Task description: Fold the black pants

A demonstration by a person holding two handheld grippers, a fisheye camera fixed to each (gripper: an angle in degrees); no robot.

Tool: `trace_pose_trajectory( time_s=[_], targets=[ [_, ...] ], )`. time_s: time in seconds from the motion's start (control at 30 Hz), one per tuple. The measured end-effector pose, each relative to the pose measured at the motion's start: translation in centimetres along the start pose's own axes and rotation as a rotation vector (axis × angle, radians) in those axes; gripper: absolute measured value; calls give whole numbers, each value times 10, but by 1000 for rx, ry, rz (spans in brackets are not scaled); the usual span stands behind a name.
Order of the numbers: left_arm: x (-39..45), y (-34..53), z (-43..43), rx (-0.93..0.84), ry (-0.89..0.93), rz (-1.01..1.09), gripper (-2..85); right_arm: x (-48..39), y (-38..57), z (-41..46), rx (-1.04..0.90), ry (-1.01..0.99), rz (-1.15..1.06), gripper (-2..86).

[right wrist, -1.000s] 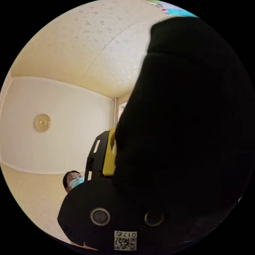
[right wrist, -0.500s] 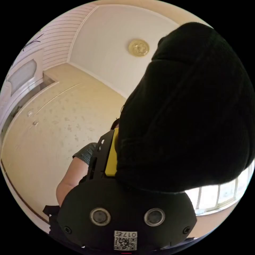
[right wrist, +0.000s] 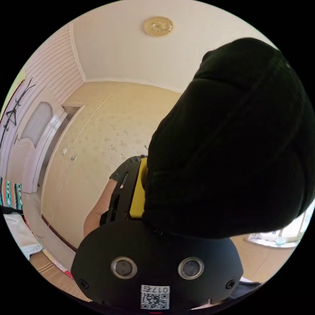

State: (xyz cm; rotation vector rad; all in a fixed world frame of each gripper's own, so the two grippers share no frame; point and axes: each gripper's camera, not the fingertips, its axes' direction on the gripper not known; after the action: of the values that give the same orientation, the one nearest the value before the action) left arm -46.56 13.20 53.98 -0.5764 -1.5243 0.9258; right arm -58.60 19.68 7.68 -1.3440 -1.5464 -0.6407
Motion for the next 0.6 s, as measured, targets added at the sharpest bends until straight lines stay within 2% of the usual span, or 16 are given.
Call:
trace_pose_trajectory(
  time_s=[0.13,0.27,0.37,0.47,0.53,0.6],
  targets=[
    [-20,-25,-10,38,28,-158,196,15,20,38,-152,102,161,46],
    [-48,-25,-10,-88,161,-316,175,21,41,73,-359,304,324,45],
    [-69,-16,-16,-134,266,-422,148,25,54,85,-427,343,427,42],
    [-74,-13,-34,-143,239,-389,169,21,59,107,-506,373,395,40],
    [-69,-12,-44,-93,334,-318,194,18,62,125,-566,350,343,39],
    [-62,-13,-45,-121,360,-274,203,20,68,150,-639,314,282,38]
  ],
)
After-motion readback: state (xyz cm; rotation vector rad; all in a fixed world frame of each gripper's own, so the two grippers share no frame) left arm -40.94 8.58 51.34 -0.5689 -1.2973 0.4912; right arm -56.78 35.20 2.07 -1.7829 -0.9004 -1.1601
